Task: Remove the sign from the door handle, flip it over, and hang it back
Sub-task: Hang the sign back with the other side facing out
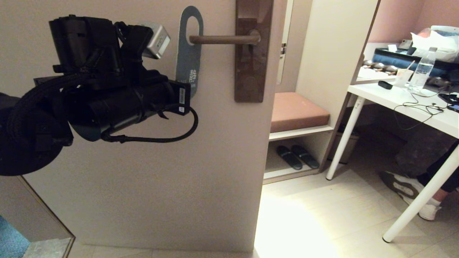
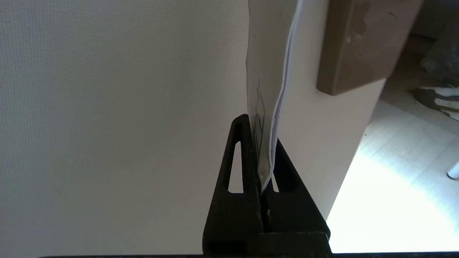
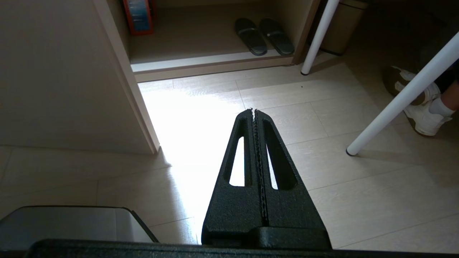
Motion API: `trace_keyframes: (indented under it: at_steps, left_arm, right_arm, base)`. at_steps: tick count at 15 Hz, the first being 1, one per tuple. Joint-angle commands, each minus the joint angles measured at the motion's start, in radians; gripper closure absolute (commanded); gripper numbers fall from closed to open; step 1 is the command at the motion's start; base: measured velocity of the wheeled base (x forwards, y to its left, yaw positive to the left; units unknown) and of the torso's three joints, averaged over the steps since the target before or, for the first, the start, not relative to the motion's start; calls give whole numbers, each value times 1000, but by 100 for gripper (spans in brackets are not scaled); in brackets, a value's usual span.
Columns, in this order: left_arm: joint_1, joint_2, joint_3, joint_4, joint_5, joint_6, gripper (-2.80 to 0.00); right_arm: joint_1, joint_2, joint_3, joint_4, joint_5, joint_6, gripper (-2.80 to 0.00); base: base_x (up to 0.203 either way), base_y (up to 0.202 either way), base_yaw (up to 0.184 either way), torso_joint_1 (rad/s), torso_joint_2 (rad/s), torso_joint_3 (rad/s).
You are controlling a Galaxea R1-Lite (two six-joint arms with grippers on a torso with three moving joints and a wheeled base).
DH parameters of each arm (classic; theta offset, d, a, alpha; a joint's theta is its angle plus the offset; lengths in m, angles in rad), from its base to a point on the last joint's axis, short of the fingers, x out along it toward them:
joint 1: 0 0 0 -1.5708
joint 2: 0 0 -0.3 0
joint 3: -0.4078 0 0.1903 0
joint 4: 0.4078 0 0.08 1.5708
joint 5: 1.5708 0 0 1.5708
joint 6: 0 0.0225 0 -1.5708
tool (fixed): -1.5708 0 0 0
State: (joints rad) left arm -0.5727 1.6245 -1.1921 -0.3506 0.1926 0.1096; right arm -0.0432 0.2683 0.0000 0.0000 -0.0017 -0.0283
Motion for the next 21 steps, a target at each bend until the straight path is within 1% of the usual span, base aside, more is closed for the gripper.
trace_keyframes:
  at_steps: [1,5,6,9,16,21]
  left_arm:
    - [-12,5,3,-4,4,-2,0]
    - [-33,12,6,-10,5,-7,0]
    - [-37,17,6,-12,5,-18,0]
    - [-46,30,16,-60,5,-38,0]
    - [-46,56,36,-123,11,-37,0]
    - [-70,61,32,-125,12,-34,0]
  right_arm:
    - [0,0,0,0,0,-1,0]
    - [0,0,0,0,0,-1,0]
    - [0,1,0,0,0,-1,0]
    - [0,0,0,0,0,-1,0]
    - [0,2,0,0,0,-1,0]
    - [0,1,0,0,0,-1,0]
  base:
    - [0,0,0,0,0,0]
    - [0,0,0,0,0,0]
    - [0,0,0,0,0,0]
    - [0,0,0,0,0,0]
    - [0,0,0,0,0,0]
    - [0,0,0,0,0,0]
